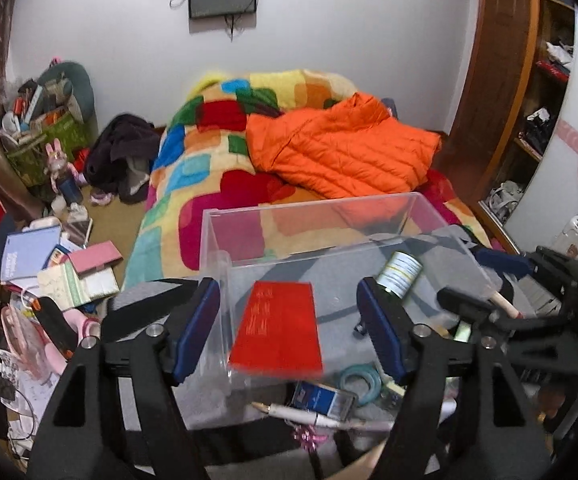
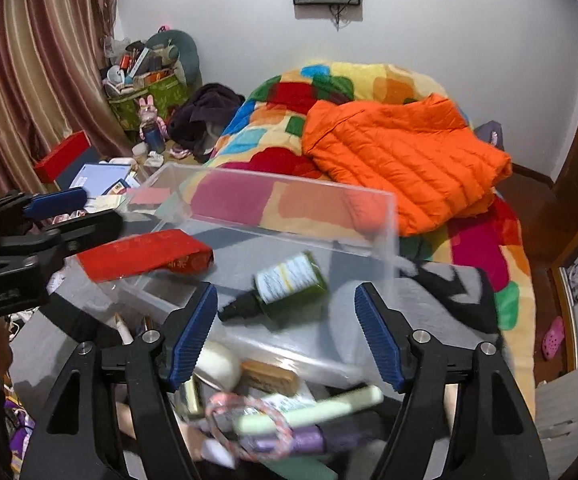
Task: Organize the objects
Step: 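Open both grippers to drop the pouch and bottle inside the box, then grasp the beige squeeze tube with the left gripper while the right grasps the cream tube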
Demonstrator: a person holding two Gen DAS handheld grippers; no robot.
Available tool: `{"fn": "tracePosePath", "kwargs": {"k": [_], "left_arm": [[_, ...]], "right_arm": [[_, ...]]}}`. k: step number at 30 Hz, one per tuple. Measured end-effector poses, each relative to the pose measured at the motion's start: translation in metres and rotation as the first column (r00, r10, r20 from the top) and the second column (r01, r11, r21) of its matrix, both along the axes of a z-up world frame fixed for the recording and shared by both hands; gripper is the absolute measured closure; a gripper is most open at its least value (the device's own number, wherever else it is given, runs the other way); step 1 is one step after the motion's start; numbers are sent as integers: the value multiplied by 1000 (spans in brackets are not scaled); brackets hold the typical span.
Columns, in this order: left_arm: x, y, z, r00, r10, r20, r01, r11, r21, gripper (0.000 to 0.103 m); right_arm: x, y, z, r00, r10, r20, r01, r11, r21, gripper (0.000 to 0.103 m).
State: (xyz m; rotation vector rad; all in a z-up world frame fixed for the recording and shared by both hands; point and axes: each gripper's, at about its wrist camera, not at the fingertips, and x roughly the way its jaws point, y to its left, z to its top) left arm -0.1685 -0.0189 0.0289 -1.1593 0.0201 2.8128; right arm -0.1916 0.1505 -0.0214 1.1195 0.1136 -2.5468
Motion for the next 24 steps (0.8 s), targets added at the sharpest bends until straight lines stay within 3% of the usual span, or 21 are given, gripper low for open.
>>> {"fn": "tracePosePath", "kwargs": {"k": [9, 15, 20, 23, 24], "left_arm": [[50, 9, -16, 998, -63, 18, 63, 998, -6, 29], [64, 20, -56, 987, -109, 115, 108, 994, 12, 29], [72, 25, -81, 975, -131, 179, 123, 991, 59, 29], [80, 25, -88, 968, -161, 192, 146, 985, 90, 29], [83, 25, -90, 966, -170, 194, 153, 983, 100, 29]], "right_arm": [[22, 73, 2, 990, -129, -53, 133, 988, 73, 33], [20, 117, -34, 974, -225, 1, 222, 963, 152, 33], [9, 127, -66, 970, -234, 70, 219, 960, 175, 34], [6, 128, -78, 968, -231, 94, 212, 962, 173, 48], [6, 127, -80, 969, -226, 104, 207, 963, 171, 57]]}}
